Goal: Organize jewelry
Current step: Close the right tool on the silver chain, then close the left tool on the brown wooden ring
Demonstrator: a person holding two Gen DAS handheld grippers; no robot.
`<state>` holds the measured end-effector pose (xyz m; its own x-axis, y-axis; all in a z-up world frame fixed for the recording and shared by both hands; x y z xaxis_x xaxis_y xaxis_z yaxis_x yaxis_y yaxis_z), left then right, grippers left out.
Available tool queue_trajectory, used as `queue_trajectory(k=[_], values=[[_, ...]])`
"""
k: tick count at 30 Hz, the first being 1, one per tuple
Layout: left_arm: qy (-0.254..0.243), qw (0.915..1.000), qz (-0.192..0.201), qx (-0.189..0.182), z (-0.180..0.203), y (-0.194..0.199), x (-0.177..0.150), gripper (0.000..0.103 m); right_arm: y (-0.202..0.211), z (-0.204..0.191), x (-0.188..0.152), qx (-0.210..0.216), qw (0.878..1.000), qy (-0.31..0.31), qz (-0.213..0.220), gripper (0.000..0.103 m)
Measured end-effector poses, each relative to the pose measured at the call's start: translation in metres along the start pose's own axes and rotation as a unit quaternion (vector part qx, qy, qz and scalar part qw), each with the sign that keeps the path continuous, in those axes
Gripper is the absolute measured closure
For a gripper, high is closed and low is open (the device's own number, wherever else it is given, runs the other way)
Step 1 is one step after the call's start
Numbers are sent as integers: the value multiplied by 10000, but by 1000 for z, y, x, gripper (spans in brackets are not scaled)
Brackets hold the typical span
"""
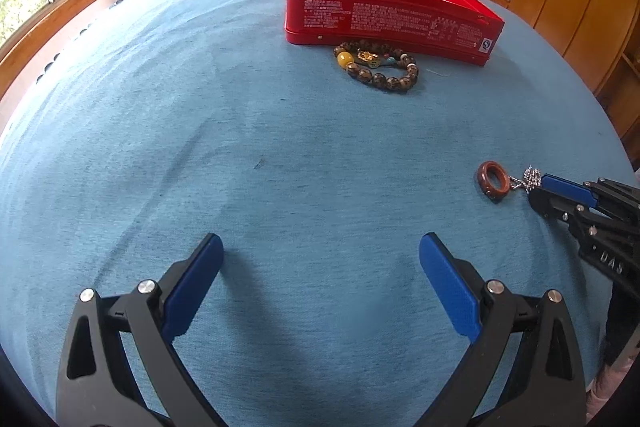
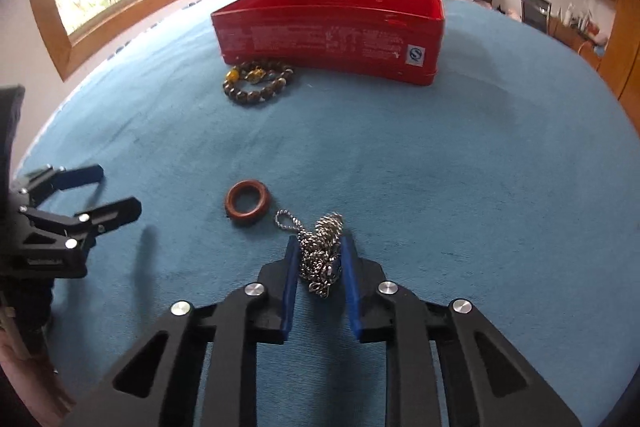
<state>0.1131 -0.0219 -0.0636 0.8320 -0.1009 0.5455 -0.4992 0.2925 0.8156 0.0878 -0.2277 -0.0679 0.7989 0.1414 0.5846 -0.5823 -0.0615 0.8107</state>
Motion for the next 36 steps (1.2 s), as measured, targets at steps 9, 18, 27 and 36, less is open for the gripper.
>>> queue_trajectory(k=[9, 18, 27, 36], values=[[-17, 9979, -379, -517, 27, -13, 21, 6, -2, 37, 14, 123, 9981, -604, 4, 85], [-439, 9942, -711, -682, 78, -38, 46, 27, -2, 58, 24, 384, 9953, -884, 87, 85], [-603, 9906, -963, -758, 101, -51, 51, 48, -4, 66, 24, 558, 9936, -981, 79, 85], [-807, 9898, -974, -650, 116, -60, 51, 74, -9, 61, 24, 601, 9938, -932, 18, 85]])
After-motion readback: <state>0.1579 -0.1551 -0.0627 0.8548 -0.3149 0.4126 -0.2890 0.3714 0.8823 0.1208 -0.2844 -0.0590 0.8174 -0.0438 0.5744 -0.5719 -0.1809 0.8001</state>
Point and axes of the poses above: each gripper's, at about its wrist camera, not at the fingertips, and y roughly against the way its jaws point, z to its right, x to its top, the point moved 1 cm from there along -y, roughly the way its jaws point, and after that the axes turned 9 degrees about -x, right-handed, at the moved point
